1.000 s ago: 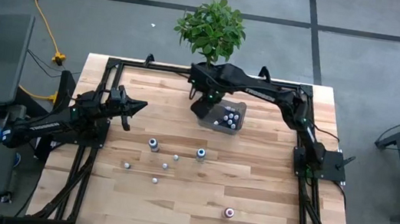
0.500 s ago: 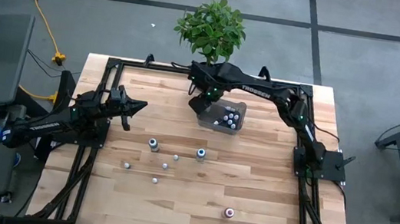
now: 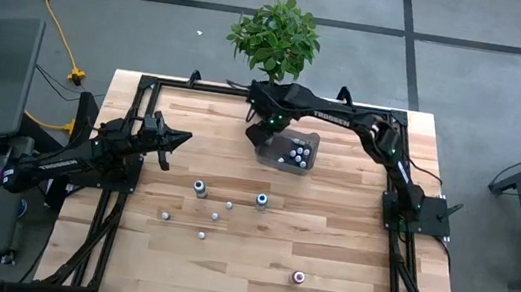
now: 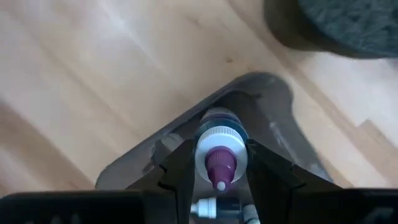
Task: Pick & Place food coloring
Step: Put the big purple food coloring bottle into the black bin
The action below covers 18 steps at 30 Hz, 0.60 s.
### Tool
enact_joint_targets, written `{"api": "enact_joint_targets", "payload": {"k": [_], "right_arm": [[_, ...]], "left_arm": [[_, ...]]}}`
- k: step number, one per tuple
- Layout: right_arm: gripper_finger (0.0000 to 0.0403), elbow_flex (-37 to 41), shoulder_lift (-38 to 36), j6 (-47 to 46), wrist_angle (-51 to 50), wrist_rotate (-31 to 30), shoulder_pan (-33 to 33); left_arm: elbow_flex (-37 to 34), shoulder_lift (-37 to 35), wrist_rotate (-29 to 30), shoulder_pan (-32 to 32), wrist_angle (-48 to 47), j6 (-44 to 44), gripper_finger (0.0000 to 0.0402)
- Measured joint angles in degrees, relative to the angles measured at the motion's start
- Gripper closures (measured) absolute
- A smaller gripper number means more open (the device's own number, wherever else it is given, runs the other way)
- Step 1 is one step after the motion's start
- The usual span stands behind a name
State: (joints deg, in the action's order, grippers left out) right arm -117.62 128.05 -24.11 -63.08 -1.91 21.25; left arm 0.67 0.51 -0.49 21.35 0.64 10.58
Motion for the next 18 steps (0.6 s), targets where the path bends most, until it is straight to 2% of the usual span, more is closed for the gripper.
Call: {"api": "enact_joint_targets", "payload": {"k": [5,18], "right_arm": [[0.0284,0.0,0.0,0.1,1.4,-2.4,1.1],[0.0279,0.0,0.0,1.0,1.1,-0.1,2.3]], "left_arm": [[0.0,0.0,0.0,0.0,0.0,0.0,0.0401],[0.0,0.0,0.0,0.0,0.0,0.0,0.0401]]}}
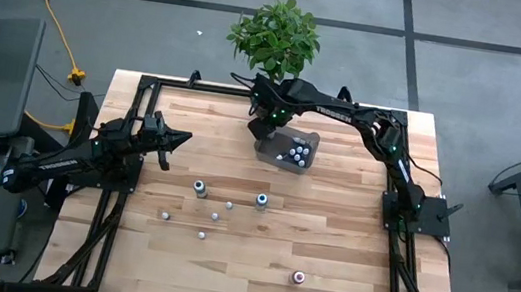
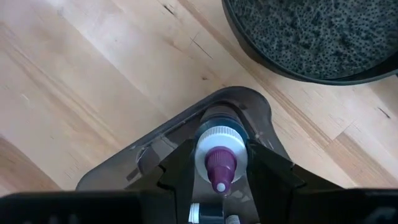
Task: Pick & Place food coloring
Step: Put the big purple food coloring bottle into the black bin, then put the big pink food coloring bottle into the black bin
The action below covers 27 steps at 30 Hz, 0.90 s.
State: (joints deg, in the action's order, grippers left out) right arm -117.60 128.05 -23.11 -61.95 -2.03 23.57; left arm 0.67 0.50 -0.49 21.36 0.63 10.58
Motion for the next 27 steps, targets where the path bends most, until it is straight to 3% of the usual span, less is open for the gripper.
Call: {"api": "enact_joint_targets", "payload": {"k": [12,27], "right_arm": [[0.0222,0.0,0.0,0.0,-0.6,-3.6,0.0],[0.0217,-2.6,-2.9,0.2,-5.3,-5.5,-1.9]], "left_arm": [[0.0,0.0,0.0,0.0,0.0,0.0,0.0401],[0.0,0.0,0.0,0.0,0.0,0.0,0.0401]]}}
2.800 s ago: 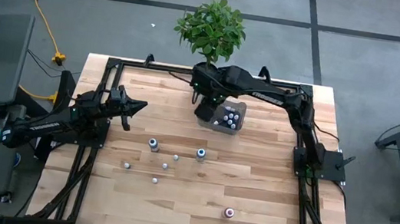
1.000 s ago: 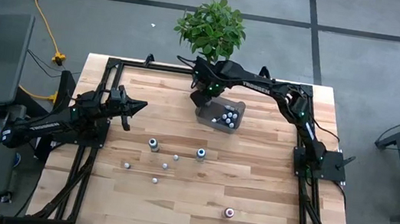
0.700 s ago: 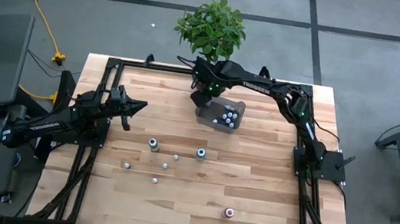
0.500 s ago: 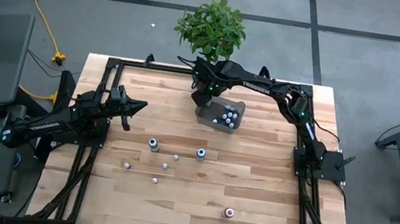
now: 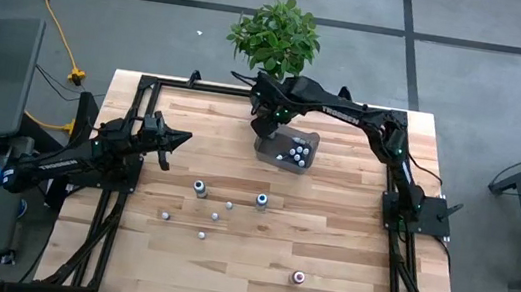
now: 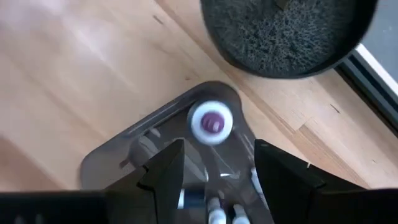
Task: Pick & Place food coloring
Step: Put the big pink food coloring bottle into the black bin
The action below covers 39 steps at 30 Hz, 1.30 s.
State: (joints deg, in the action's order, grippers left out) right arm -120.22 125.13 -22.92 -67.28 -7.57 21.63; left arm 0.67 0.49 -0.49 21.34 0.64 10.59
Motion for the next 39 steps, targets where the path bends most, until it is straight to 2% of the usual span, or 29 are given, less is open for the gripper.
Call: {"api": "enact_joint_targets", "payload": {"k": [10,18,23,30,36,39], "right_arm": [[0.0217,0.0,-8.5,-1.2,-8.8,-0.3,-8.1],[0.0217,0.0,-16.9,-3.7,-20.0,-3.6,-19.8],[0.0217,0.9,-20.8,-7.1,-22.6,-2.1,-27.7],[0.0217,3.3,-21.5,-16.8,-22.6,1.0,-37.3],[0.0217,11.3,-21.5,-27.9,-22.1,5.9,-43.9],[0.0217,15.8,-21.5,-33.1,-18.7,7.9,-46.1]], "left_arm": [[0.0,0.0,0.0,0.0,0.0,0.0,0.0401],[0.0,0.0,0.0,0.0,0.0,0.0,0.0401],[0.0,0.0,0.0,0.0,0.0,0.0,0.0401],[0.0,0.0,0.0,0.0,0.0,0.0,0.0401],[0.0,0.0,0.0,0.0,0.0,0.0,0.0401],[0.0,0.0,0.0,0.0,0.0,0.0,0.0401]]}}
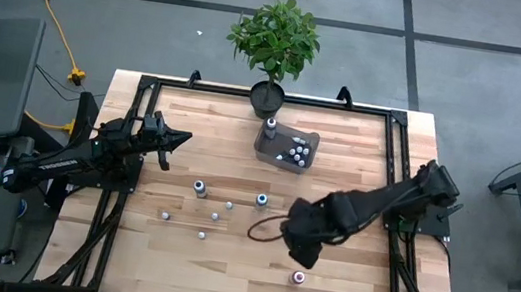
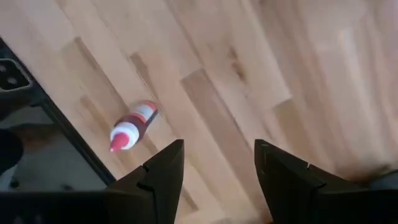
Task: Pick & Place food coloring
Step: Put the big pink food coloring bottle into the black bin
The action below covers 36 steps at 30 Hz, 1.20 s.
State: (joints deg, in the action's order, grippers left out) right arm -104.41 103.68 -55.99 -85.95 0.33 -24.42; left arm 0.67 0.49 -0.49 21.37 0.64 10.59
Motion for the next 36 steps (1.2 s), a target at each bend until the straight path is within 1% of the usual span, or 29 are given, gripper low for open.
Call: {"api": "enact_joint_targets", "payload": {"k": [7,12,14,19,30,33,36], "right_arm": [[0.0216,9.5,0.0,-8.7,15.0,3.8,-2.4],[0.0216,13.6,0.0,-13.2,24.2,5.4,-2.7],[0.0216,14.4,0.0,-13.5,25.8,5.7,-2.7],[0.0216,14.5,-0.1,-13.6,25.4,6.9,-3.2],[0.0217,14.4,-2.3,-6.7,22.2,6.3,-8.9],[0.0217,14.4,-3.4,-2.2,22.0,4.5,-10.5],[0.0217,14.4,-4.2,5.3,23.2,1.1,-13.0]], "left_arm": [[0.0,0.0,0.0,0.0,0.0,0.0,0.0401],[0.0,0.0,0.0,0.0,0.0,0.0,0.0401],[0.0,0.0,0.0,0.0,0.0,0.0,0.0401],[0.0,0.0,0.0,0.0,0.0,0.0,0.0401],[0.0,0.0,0.0,0.0,0.0,0.0,0.0401],[0.0,0.0,0.0,0.0,0.0,0.0,0.0401],[0.0,0.0,0.0,0.0,0.0,0.0,0.0401]]}}
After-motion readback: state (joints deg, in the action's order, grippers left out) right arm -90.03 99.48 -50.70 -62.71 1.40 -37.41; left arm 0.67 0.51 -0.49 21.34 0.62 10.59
